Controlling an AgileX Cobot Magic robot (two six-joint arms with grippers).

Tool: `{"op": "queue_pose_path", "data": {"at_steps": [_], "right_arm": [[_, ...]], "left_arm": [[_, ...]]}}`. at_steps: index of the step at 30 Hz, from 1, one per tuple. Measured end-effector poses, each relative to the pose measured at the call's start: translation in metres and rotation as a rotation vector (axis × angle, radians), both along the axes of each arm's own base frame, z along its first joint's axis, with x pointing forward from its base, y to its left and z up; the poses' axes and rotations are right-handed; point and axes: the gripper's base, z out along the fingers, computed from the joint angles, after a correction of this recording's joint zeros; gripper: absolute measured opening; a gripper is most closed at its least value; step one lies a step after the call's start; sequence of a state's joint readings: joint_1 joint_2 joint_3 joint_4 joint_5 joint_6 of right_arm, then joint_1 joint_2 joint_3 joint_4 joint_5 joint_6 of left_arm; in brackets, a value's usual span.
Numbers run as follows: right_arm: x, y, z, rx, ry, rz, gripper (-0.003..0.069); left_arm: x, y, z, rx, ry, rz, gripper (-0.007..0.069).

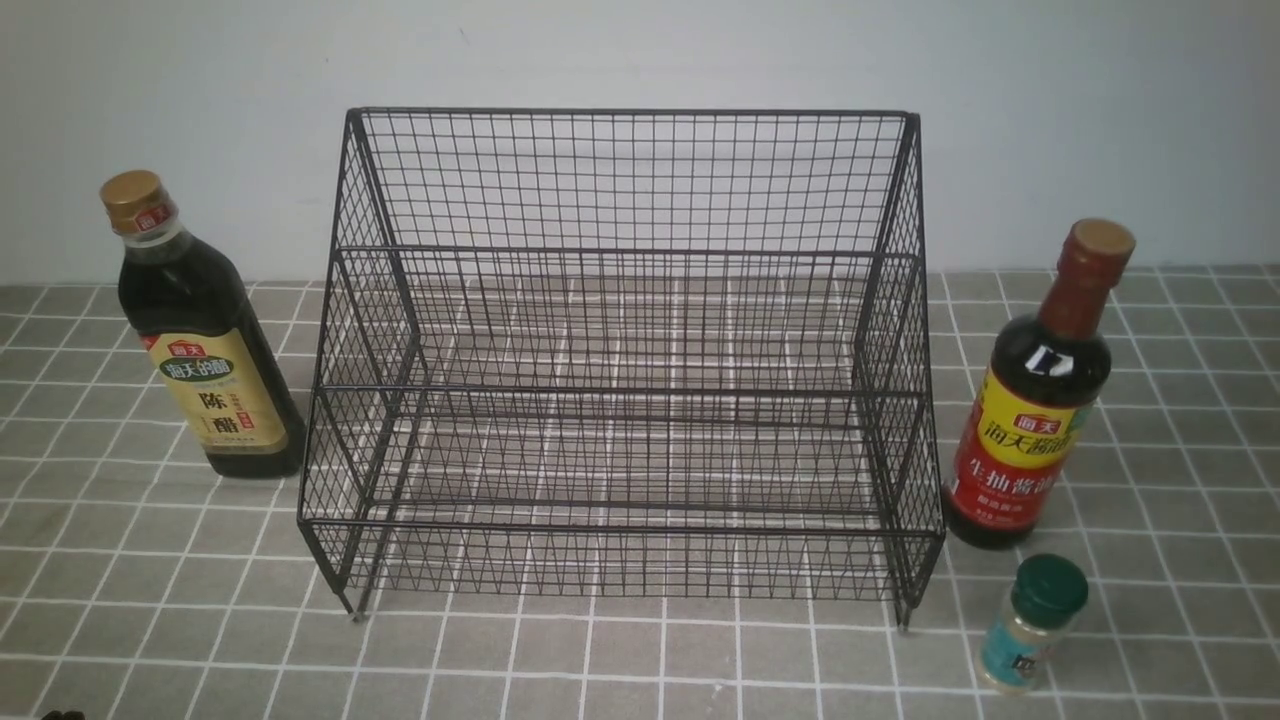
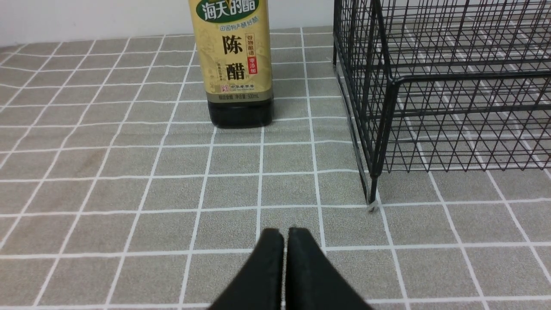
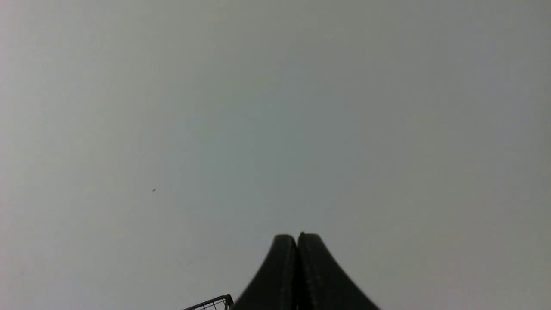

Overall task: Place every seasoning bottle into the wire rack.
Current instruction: Use the right arm to grab the condiment bottle farthest to it

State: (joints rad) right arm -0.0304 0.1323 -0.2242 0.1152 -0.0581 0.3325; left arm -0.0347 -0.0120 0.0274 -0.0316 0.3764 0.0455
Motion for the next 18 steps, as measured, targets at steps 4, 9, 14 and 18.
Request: {"op": "queue_pose_path", "data": {"at_steps": [4, 9, 14, 18], "right_arm": [[0.029, 0.000, 0.039, -0.042, 0.182, 0.004, 0.0019], [0.077, 0.010, 0.064, -0.129, 0.399, 0.081, 0.0031], [0.126, 0.042, 0.073, -0.367, 0.515, 0.234, 0.0050], [0.162, 0.067, 0.071, -0.486, 0.565, 0.316, 0.0131]], "left_arm": [[0.000, 0.000, 0.000, 0.000, 0.000, 0.000, -0.0007], [0.000, 0.000, 0.000, 0.000, 0.000, 0.000, -0.0007], [0.000, 0.000, 0.000, 0.000, 0.000, 0.000, -0.0007], [0.000, 0.000, 0.000, 0.000, 0.000, 0.000, -0.0007]]}}
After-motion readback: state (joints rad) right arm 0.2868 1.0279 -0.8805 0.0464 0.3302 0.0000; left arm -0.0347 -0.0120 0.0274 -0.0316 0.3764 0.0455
